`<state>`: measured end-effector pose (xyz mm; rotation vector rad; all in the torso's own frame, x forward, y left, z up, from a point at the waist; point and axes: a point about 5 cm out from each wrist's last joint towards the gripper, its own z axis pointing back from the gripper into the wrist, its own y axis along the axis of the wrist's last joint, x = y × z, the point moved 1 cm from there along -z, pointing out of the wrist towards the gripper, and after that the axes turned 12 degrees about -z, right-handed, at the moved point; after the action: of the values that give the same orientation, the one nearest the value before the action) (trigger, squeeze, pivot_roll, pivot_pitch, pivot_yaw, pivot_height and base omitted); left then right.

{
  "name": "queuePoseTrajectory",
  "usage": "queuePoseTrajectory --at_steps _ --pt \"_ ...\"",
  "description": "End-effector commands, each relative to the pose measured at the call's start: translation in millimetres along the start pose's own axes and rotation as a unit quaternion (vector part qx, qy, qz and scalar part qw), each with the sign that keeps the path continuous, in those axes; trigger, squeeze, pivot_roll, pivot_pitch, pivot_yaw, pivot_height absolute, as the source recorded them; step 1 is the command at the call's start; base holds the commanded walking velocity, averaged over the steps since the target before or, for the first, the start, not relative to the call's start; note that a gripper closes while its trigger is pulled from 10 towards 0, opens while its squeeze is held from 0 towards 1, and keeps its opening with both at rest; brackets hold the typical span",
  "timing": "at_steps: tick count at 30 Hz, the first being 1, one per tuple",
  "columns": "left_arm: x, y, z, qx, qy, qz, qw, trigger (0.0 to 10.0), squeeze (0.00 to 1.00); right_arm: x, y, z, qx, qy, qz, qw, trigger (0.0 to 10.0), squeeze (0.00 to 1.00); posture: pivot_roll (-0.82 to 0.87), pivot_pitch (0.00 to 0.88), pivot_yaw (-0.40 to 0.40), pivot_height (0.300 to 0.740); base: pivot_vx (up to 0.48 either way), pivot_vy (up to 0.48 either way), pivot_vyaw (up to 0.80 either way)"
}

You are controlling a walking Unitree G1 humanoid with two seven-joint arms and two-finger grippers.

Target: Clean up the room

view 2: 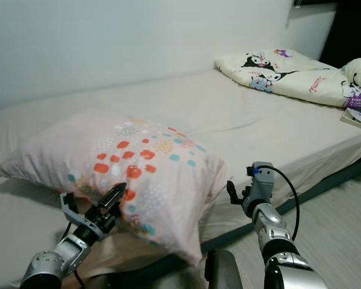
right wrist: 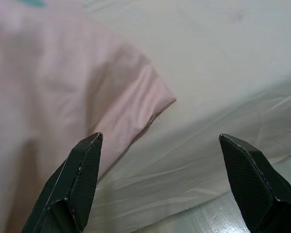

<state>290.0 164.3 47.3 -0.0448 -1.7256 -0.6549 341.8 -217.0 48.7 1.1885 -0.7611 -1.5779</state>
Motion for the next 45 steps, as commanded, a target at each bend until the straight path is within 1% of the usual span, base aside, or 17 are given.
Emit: queuePoseTrajectory --at_steps 1,4,8,11,12,14,18,25,26,27,28,34,39,41,42,43,45 --pt "9.5 -5.6 -5.5 -0.011 -0.016 0.011 1.000 10.0 0.00 -3.3 -2.6 -1.0 -0.004 0.003 0.006 1.000 10.0 0.00 -0.06 0.000 -0.029 0.400 0.000 0.000 0.00" --pt "19.3 -4.5 -11.7 -0.010 -0.020 0.001 1.000 10.0 0.00 -4.4 -2.2 -1.2 0.002 0.004 0.003 1.000 10.0 0.00 -0.06 0.000 -0.029 0.400 0.000 0.000 0.00" --pt "21.3 -5.6 -15.5 -0.010 -0.007 -0.008 1.000 10.0 0.00 -4.7 -3.7 -0.9 0.001 0.003 0.002 1.000 10.0 0.00 -0.06 0.000 -0.029 0.400 0.000 0.000 0.00" --pt "19.8 -9.3 -22.5 -0.015 0.029 -0.017 0.999 10.0 0.00 -4.9 -4.4 -0.7 0.001 0.003 0.004 1.000 10.0 0.00 -0.07 0.000 -0.029 0.400 0.000 0.000 0.00" --pt "19.8 -9.3 -22.5 -0.015 0.029 -0.017 0.999 10.0 0.00 -4.9 -4.4 -0.7 0.001 0.003 0.004 1.000 10.0 0.00 -0.07 0.000 -0.029 0.400 0.000 0.000 0.00" --pt "21.9 -15.2 -31.3 -0.025 0.052 -0.027 0.998 10.0 0.00 -3.8 -3.9 -0.3 0.003 0.001 0.004 1.000 10.0 0.00 -0.07 0.000 -0.029 0.400 0.000 0.000 0.00" --pt "28.1 -22.3 -40.5 -0.035 0.064 -0.027 0.997 10.0 0.00 -2.0 -2.5 0.0 0.004 -0.002 0.005 1.000 10.0 0.00 -0.07 0.000 -0.028 0.400 0.000 0.000 0.00" --pt "35.1 -34.0 -47.3 -0.051 0.080 -0.030 0.995 10.0 0.00 -1.9 -2.4 0.0 0.006 -0.004 0.004 1.000 10.0 0.00 -0.07 0.000 -0.022 0.400 0.000 0.000 0.00" --pt "36.3 -36.3 -48.3 -0.051 0.083 -0.027 0.995 2.4 0.00 -1.9 -2.5 0.1 0.007 -0.004 0.004 1.000 10.0 0.00 -0.07 0.000 -0.022 0.400 0.000 0.000 0.00" --pt "36.8 -38.4 -48.9 -0.053 0.087 -0.030 0.994 2.4 0.00 -2.0 -2.6 0.1 0.007 -0.004 0.004 1.000 10.0 0.00 -0.07 0.000 -0.022 0.400 0.000 0.000 0.00" --pt "37.0 -39.5 -49.6 -0.053 0.089 -0.030 0.994 0.0 0.00 -1.8 -2.7 0.2 0.008 -0.004 0.003 1.000 10.0 0.00 -0.07 0.000 -0.022 0.400 0.000 0.000 0.00" --pt "37.9 -39.6 -53.0 -0.053 0.095 -0.031 0.994 0.0 0.00 -0.8 -3.2 0.6 0.008 -0.007 0.002 1.000 10.0 0.00 -0.08 0.000 -0.020 0.400 0.000 0.000 0.00" --pt "41.1 -29.9 -59.7 -0.048 0.092 -0.041 0.994 0.0 0.00 0.3 -2.5 0.9 0.011 -0.010 0.001 1.000 10.0 0.00 -0.08 0.000 -0.018 0.400 0.000 0.000 0.00" --pt "43.5 -22.5 -64.1 -0.048 0.089 -0.057 0.993 0.0 0.00 0.0 -2.7 0.9 0.011 -0.011 0.000 1.000 10.0 0.00 -0.08 0.000 -0.017 0.400 0.000 0.000 0.00" --pt "45.2 -12.8 -68.6 -0.045 0.090 -0.090 0.991 0.0 0.00 -0.2 -2.7 0.8 0.011 -0.011 0.000 1.000 10.0 0.00 -0.08 0.000 -0.016 0.400 0.000 0.000 0.00" --pt "45.8 -7.8 -70.7 -0.044 0.092 -0.109 0.989 0.0 0.00 -0.4 -2.6 0.7 0.011 -0.011 -0.001 1.000 10.0 0.00 -0.08 0.000 -0.016 0.400 0.000 0.000 0.00" --pt "46.2 -4.8 -71.9 -0.043 0.093 -0.121 0.987 0.0 0.00 -0.5 -2.6 0.7 0.012 -0.011 -0.001 1.000 10.0 0.00 -0.08 0.000 -0.016 0.400 0.000 0.000 0.00"
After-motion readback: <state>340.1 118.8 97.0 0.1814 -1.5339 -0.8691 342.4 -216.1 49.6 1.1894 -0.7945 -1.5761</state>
